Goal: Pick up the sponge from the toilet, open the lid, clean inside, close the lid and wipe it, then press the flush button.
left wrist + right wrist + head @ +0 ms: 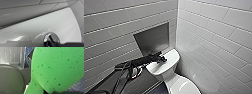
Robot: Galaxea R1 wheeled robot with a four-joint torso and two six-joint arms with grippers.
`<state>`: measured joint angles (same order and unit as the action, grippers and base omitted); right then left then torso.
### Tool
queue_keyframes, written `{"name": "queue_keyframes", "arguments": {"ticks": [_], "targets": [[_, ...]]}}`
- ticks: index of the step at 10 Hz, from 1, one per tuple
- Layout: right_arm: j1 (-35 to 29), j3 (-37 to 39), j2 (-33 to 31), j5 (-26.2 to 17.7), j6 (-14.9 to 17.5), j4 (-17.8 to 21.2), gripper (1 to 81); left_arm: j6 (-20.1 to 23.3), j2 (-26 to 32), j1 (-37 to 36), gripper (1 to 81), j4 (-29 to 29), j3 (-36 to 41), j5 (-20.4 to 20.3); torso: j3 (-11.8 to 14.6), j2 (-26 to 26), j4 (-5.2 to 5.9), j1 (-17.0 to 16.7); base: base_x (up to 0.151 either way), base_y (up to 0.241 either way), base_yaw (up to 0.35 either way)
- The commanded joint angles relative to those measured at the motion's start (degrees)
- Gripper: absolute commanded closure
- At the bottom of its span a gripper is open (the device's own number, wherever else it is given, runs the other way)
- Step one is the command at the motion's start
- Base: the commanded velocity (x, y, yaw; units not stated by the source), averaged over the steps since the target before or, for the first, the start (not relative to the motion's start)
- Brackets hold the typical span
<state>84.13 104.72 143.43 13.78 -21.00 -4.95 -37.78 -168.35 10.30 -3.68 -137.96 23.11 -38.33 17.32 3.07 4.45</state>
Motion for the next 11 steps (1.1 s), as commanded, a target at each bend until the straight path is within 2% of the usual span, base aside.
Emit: {"name": "queue_keyframes", "arguments": {"ticks": [1, 3, 7, 11], "targets": [[0.13, -1.1, -1.19, -3.67, 0.17, -1.02, 81.1, 0.07, -0.58, -8.85, 81.1, -0.97, 0.15, 2.2, 0.0, 0.0, 0.0, 0.0, 0.0, 0.0, 0.0], [0.04, -0.41, -0.41, -3.67, 0.17, -1.03, 81.1, 0.33, -1.54, -8.32, 81.1, -1.06, 0.15, 2.2, 0.0, 0.0, 0.0, 0.0, 0.0, 0.0, 0.0], [0.3, 3.55, 2.93, -3.67, 0.26, -1.03, 81.1, 0.34, -4.01, -2.18, 81.1, -7.56, -1.0, 4.04, 0.0, 0.0, 0.0, 0.0, 0.0, 0.0, 0.0], [0.3, 3.47, 2.59, -3.67, 0.53, -1.03, 81.1, 0.16, -3.05, -2.16, 81.1, -6.95, 0.15, 5.1, 0.05, 0.04, 0.0, -0.11, 0.0, 0.0, 0.0]]}}
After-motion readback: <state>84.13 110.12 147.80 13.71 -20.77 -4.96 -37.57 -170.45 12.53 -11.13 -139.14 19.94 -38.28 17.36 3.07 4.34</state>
